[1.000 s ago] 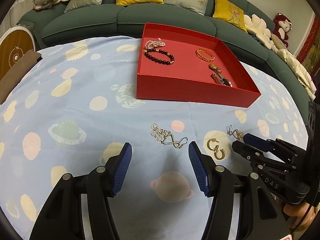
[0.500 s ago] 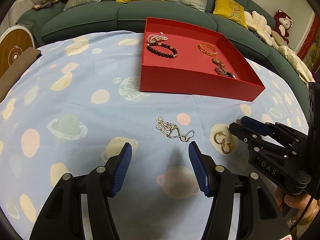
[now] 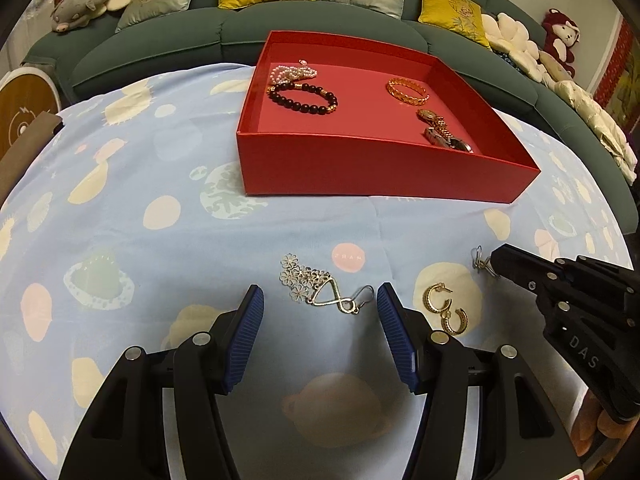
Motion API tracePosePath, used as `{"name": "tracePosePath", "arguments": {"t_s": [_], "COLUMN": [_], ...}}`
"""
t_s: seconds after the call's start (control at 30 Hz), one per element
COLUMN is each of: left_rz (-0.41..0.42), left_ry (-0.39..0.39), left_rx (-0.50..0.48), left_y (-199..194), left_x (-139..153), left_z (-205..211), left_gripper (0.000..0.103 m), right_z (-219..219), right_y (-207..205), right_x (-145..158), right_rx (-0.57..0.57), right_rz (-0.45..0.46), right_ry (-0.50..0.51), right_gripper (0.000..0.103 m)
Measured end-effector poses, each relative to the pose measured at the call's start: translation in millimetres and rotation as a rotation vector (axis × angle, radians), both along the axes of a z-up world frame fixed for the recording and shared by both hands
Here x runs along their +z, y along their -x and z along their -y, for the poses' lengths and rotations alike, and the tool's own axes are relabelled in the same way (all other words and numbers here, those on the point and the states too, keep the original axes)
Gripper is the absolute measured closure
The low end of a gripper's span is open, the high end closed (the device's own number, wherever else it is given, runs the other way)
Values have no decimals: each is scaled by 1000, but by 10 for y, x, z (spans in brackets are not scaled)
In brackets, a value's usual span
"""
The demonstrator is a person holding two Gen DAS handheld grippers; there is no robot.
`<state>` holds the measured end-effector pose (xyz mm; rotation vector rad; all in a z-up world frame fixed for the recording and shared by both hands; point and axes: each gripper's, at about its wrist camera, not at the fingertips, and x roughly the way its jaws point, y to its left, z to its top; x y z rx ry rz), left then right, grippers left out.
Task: Organize jewelry
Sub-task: 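Lower the left gripper onto the silver drop earring and close it, then grasp the silver hook earring with the right gripper while the left gripper holds its earring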
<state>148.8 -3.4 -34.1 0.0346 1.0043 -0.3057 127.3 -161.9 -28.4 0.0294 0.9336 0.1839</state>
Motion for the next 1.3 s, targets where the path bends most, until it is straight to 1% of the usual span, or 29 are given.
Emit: {"name": "tracePosePath", "arguments": {"t_s": [0.07, 0.1, 0.13, 0.17, 0.2, 0.23, 0.37, 0.4, 0.43, 0.47, 0.5, 0.53, 0.7, 0.73, 0.77, 0.8, 0.83, 0.87, 0.93, 1.1, 1.3], "left_rz": [14, 21, 30, 40, 46, 47, 47, 48, 49, 50, 49, 49, 49, 49, 48, 47, 45, 42, 35, 38, 49], "left_ry": [-14, -20, -27, -36, -43, -41, -29, -30, -31, -33, -33, -33, -35, -36, -36, -37, -35, -30, -21, -22, -21], "left_rx": [-16, -19, -23, -29, -40, -48, -51, -53, -54, -54, -55, -55, -55, -56, -57, -56, -56, -53, -48, -48, -46], "left_y": [-7, -5, 1, 4, 6, 6, -5, -5, -5, 0, 0, 1, 2, 3, 5, 7, 9, 6, 0, 7, 23], "left_x": [-9, -13, -15, -13, -13, -11, -8, -8, -8, -8, -7, -7, -5, -6, -9, -8, -4, -2, 0, 9, 58], "left_z": [44, 59, 77, 98, 114, 122, 128, 136, 145, 147, 149, 151, 154, 154, 152, 149, 142, 133, 113, 100, 97], "left_gripper": [47, 49, 58, 64, 75, 78, 80, 81, 81, 81, 81, 81, 81, 81, 81, 84, 84, 84, 84, 84, 85], "right_z": [24, 33, 41, 53, 62, 76, 119, 126, 122, 108, 92, 74, -31, -50, -60, -69, -77, -83, -82, -41, -9], "right_y": [19, 29, 41, 56, 67, 77, 62, 59, 53, 41, 33, 22, -91, -114, -129, -144, -144, -147, -143, -114, -61], "right_x": [25, 39, 55, 72, 84, 96, 69, 63, 53, 45, 43, 43, -43, -76, -102, -126, -134, -131, -122, -86, 89], "right_rx": [2, 4, 7, 8, 9, 9, 20, 10, 9, 11, 8, 9, 26, 28, 27, 27, 26, 27, 30, 21, 19], "right_rz": [2, 3, 6, 9, 11, 13, -10, -5, -3, -1, 7, 14, -1, -8, -13, -18, -11, -8, -9, -6, 33], "right_ry": [-10, -14, -17, -20, -23, -23, -49, -48, -43, -38, -27, -17, 19, 26, 32, 39, 50, 59, 59, 35, 5], "right_gripper": [103, 103, 103, 103, 103, 103, 102, 99, 93, 79, 72, 67, 67, 69, 75, 79, 84, 93, 97, 97, 97]}}
